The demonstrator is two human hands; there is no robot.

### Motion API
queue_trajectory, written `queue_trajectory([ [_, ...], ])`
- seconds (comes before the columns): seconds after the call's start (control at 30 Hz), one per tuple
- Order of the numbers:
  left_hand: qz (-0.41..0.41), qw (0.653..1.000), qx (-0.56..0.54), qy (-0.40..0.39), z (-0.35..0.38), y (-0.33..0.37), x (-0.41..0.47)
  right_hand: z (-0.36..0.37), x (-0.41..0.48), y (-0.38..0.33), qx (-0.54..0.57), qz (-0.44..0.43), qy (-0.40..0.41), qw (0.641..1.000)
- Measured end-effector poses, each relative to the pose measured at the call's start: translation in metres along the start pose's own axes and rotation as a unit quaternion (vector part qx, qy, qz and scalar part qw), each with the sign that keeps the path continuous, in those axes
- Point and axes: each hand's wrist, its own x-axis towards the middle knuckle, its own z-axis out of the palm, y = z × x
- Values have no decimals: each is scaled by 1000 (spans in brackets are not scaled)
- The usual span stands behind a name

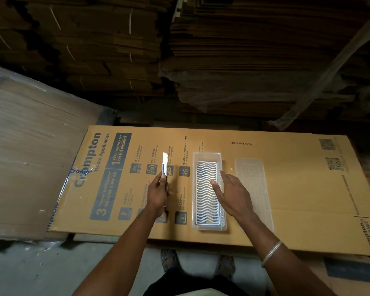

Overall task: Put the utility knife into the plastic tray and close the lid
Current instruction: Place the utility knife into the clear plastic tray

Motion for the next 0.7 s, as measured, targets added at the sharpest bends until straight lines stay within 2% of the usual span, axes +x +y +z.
queue_trajectory([
  [0.37,-15,999,6,-48,2,23,-16,5,-1,-5,4,-18,4,1000],
  [0.7,-66,995,-31,-64,12,36,-30,1,-5,-3,9,-13,18,1000],
])
